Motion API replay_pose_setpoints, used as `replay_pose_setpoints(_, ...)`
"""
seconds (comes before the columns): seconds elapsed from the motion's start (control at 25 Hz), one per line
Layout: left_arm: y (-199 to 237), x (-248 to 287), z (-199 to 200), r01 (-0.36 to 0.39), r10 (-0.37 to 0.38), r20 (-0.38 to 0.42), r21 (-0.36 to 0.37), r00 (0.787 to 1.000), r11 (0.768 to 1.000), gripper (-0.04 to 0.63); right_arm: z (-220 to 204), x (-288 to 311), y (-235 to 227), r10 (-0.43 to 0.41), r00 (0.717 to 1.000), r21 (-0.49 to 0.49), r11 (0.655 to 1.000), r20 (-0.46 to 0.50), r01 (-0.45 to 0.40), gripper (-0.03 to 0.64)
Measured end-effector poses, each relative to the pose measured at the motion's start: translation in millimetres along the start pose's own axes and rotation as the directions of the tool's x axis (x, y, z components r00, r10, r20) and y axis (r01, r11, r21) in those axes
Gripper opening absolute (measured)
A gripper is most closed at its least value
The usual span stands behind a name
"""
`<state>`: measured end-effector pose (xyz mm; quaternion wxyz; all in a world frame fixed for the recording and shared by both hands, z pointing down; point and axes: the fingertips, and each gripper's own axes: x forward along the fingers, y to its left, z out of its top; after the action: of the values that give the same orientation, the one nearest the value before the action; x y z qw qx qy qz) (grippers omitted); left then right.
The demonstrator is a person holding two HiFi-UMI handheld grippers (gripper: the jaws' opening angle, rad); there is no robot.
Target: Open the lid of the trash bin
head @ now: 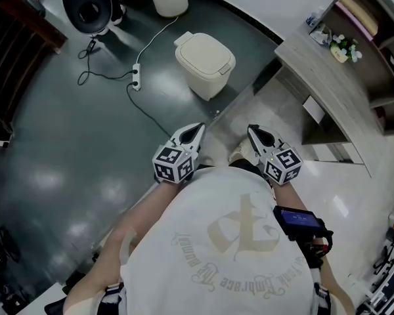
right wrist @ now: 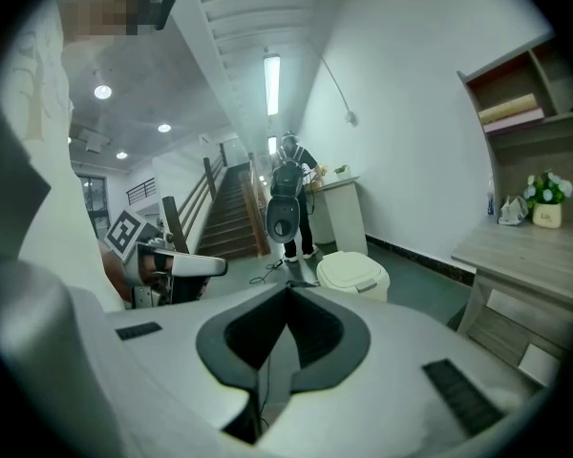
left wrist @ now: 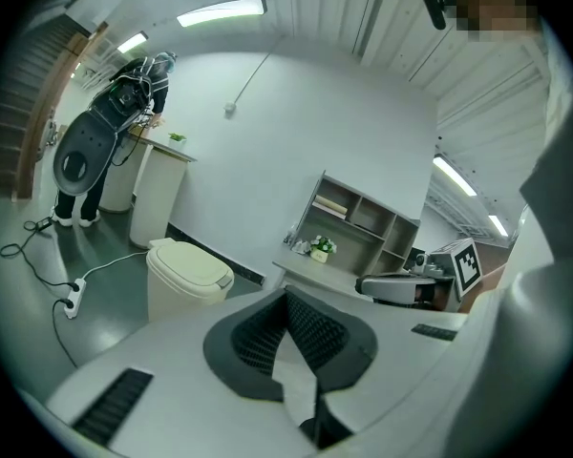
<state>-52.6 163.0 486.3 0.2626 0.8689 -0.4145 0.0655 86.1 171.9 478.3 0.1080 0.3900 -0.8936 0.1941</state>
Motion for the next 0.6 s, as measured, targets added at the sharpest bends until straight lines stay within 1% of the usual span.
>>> replay_pose_setpoints(0.4, 4, -8, 9, -0.003, 0.003, 0.011, 0.011, 1.0, 1.0, 0.014, 4, 4, 4, 0.003, 1.0, 0.006, 1.0, -0.002, -0.003, 0.005)
replay_pose_setpoints(0.6, 15, -9, 15, -0.019, 0.019, 0.017, 0.012, 1.0, 1.0, 0.014, 8, 15, 5, 0.015, 1.0, 0.0, 1.0, -0.002, -0.015, 0.005)
